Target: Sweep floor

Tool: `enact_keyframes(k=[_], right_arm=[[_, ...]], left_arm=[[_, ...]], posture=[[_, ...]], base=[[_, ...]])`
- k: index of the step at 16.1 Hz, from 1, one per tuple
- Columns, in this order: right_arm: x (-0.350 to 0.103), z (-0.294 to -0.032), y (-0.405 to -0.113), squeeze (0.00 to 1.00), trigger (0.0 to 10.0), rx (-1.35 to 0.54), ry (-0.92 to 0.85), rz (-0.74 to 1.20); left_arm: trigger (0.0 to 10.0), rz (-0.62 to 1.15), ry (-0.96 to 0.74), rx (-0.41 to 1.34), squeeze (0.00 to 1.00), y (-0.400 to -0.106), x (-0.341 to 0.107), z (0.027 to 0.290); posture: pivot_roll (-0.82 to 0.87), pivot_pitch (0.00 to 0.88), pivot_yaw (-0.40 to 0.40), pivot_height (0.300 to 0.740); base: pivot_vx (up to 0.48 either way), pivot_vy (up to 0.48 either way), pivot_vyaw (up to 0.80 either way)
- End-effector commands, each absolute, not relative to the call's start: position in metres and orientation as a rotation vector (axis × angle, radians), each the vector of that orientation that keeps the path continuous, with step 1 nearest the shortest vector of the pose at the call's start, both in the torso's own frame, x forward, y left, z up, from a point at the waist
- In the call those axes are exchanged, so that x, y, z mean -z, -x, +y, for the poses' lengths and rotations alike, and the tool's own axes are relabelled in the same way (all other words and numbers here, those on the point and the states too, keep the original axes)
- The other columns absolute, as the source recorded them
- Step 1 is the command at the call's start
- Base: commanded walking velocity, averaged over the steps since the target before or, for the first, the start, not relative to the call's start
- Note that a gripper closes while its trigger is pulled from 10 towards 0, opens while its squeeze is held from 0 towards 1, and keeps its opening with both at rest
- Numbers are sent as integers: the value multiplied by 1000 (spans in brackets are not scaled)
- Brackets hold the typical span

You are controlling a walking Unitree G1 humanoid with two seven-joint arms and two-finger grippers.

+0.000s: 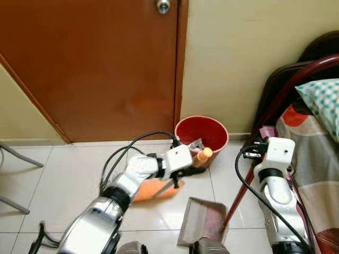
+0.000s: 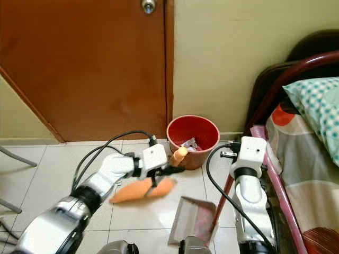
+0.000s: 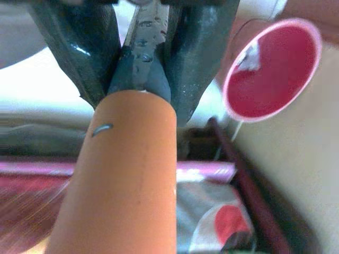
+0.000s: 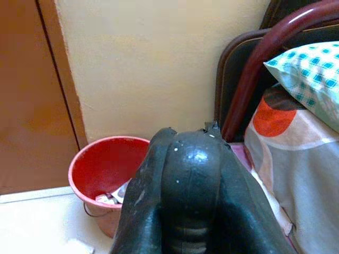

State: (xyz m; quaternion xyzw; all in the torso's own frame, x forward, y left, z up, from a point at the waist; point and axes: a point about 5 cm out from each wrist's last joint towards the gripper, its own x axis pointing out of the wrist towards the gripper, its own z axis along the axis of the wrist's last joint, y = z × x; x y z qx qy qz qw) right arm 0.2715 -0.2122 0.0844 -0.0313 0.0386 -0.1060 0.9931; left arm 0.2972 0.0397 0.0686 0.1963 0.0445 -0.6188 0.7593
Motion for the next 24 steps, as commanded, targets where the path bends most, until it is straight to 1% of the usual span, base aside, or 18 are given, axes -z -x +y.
enact_keyframes(k=[1, 3, 5, 8, 10, 11, 12, 16, 18, 19, 21, 22, 24], right_arm=[[-87, -214, -275, 0, 10000, 208, 76, 71], [-87, -221, -278, 0, 10000, 218, 114, 77], [-88, -229, -284, 0, 10000, 237, 194, 88], [-88, -235, -291, 0, 10000, 258, 239, 101], [-90, -235, -298, 0, 10000, 262, 272, 93], [-91, -234, -302, 0, 10000, 257, 273, 89], [-94, -228, -310, 0, 10000, 242, 282, 77], [-96, -223, -316, 0, 10000, 226, 289, 58], [-92, -222, -316, 0, 10000, 225, 281, 66], [-91, -219, -317, 0, 10000, 218, 280, 66], [-91, -218, -319, 0, 10000, 216, 273, 62], [-92, -218, -322, 0, 10000, 218, 259, 58], [-95, -216, -326, 0, 10000, 209, 239, 47]], left_arm=[[10000, 110, -355, 1394, 0, -291, -70, 45], [10000, 76, -281, 1389, 0, -281, -82, 56], [10000, 59, -201, 1357, 0, -266, -93, 67], [10000, 8, -122, 1290, 0, -254, -112, 68], [10000, -29, -64, 1230, 0, -251, -128, 67], [10000, -68, -48, 1179, 0, -256, -138, 68], [10000, -162, -36, 1056, 0, -270, -159, 73], [10000, -262, -77, 915, 0, -287, -200, 96], [10000, -302, -87, 828, 0, -295, -216, 117], [10000, -269, -76, 768, 0, -297, -210, 131], [10000, -185, -104, 720, 0, -292, -188, 146], [10000, -132, -89, 707, 0, -289, -174, 147], [10000, -48, -112, 715, 0, -283, -151, 143]], posture=[[-100, 122, 31, 740], [-78, 128, 25, 740], [-54, 132, 15, 740], [-32, 134, 2, 740], [-24, 133, -6, 740], [-22, 133, -8, 740], [-20, 131, -13, 740], [-16, 129, -18, 740], [-11, 131, -19, 740], [-11, 131, -19, 740], [-6, 132, -21, 740], [-6, 132, -21, 740], [1, 131, -24, 740]], base=[[0, 0, 0], [0, 0, 0], [0, 0, 0], [0, 0, 0], [0, 0, 0], [0, 0, 0], [0, 0, 0], [0, 0, 0], [0, 0, 0], [0, 0, 0], [0, 0, 0], [0, 0, 0], [0, 0, 0]])
